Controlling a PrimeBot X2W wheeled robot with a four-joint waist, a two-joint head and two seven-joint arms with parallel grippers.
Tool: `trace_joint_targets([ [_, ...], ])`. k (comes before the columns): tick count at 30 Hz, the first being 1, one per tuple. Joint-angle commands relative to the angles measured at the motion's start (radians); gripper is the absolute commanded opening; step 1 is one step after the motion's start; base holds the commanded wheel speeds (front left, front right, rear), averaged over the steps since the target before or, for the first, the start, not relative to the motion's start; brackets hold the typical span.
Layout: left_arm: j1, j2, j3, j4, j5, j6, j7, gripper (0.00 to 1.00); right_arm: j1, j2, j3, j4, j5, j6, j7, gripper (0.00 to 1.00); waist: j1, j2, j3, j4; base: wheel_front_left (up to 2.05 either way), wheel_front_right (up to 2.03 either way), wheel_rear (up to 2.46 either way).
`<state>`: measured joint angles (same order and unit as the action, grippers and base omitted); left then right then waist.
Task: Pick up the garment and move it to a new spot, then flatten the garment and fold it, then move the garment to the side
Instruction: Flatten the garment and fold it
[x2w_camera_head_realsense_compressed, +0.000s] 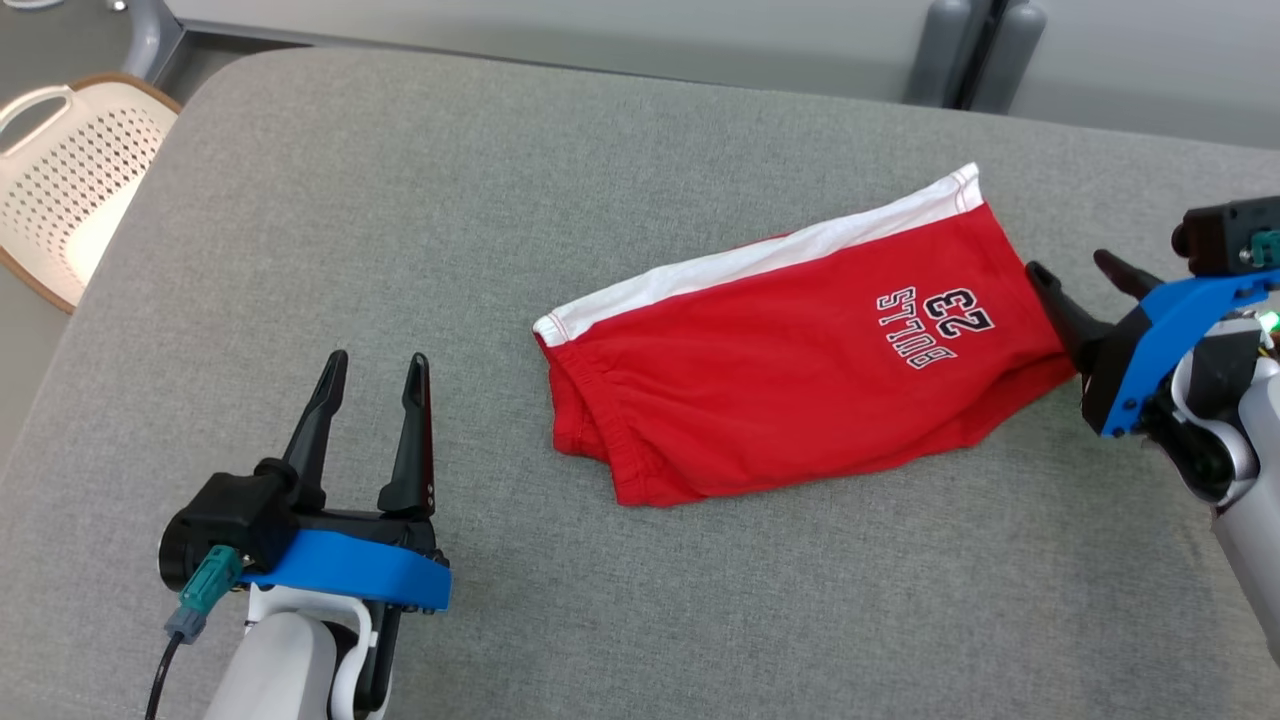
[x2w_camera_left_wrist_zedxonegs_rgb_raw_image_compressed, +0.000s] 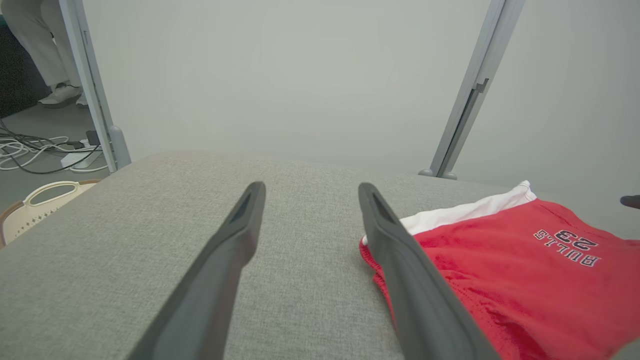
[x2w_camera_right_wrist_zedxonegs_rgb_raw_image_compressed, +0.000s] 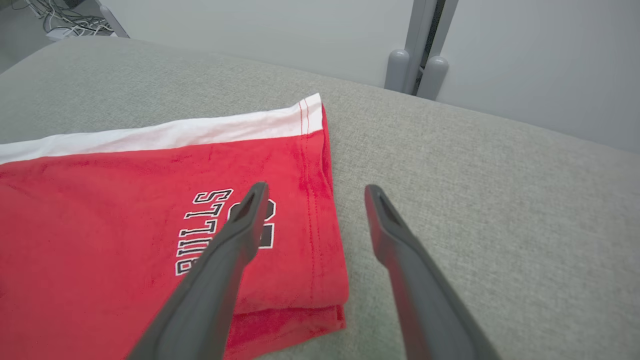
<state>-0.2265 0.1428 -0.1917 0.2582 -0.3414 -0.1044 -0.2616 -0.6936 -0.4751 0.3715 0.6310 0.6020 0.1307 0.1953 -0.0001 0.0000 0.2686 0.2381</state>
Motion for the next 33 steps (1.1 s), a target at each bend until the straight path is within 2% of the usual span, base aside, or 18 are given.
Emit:
trace_joint_targets([
  [1,-0.016,-0.005,0.012,0.002,0.007,-0.006,-0.004,1.0,-0.026,0.019,-0.019,0.028,-0.021,0.0,-0.003,1.0,0.0001,0.0,0.019,0.006,0.0,0.0,0.0],
  [12,-0.02,-0.051,0.033,0.002,0.026,-0.025,-0.004,1.0,-0.141,0.131,-0.133,0.26,-0.169,0.0,0.025,1.0,0.0001,0.0,0.079,0.048,0.0,0.0,0.0],
  [18,-0.024,-0.064,0.039,-0.001,0.028,-0.028,-0.004,1.0,-0.156,0.182,-0.146,0.373,-0.266,0.0,0.064,1.0,0.0001,0.0,0.088,0.066,0.0,0.0,0.0],
  [20,-0.022,-0.064,0.04,-0.001,0.029,-0.029,-0.004,1.0,-0.149,0.217,-0.146,0.392,-0.273,0.002,0.071,1.0,0.0001,0.0,0.087,0.065,0.0,0.0,0.0],
  [21,-0.021,-0.062,0.041,-0.001,0.028,-0.029,-0.004,1.0,-0.145,0.229,-0.14,0.396,-0.278,0.004,0.075,0.94,0.0001,0.0,0.086,0.063,0.0,0.0,0.0],
  [22,-0.019,-0.06,0.041,-0.001,0.027,-0.028,-0.004,1.0,-0.144,0.236,-0.137,0.398,-0.281,0.004,0.071,0.42,0.0001,0.0,0.086,0.061,0.0,0.0,0.0],
  [23,-0.018,-0.059,0.042,0.0,0.025,-0.028,-0.004,1.0,-0.143,0.242,-0.134,0.401,-0.282,0.004,0.067,0.0,0.0001,0.0,0.085,0.058,0.0,0.0,0.0],
  [25,-0.015,-0.056,0.04,0.001,0.024,-0.028,-0.004,1.0,-0.138,0.249,-0.128,0.403,-0.284,0.004,0.063,0.0,0.0001,0.0,0.081,0.051,0.0,0.0,0.0],
  [33,0.008,-0.046,0.034,0.006,0.025,-0.028,-0.004,1.0,-0.128,0.202,-0.188,0.385,-0.289,-0.001,-0.006,0.0,0.0001,0.0,0.031,0.015,0.0,0.0,0.0],
])
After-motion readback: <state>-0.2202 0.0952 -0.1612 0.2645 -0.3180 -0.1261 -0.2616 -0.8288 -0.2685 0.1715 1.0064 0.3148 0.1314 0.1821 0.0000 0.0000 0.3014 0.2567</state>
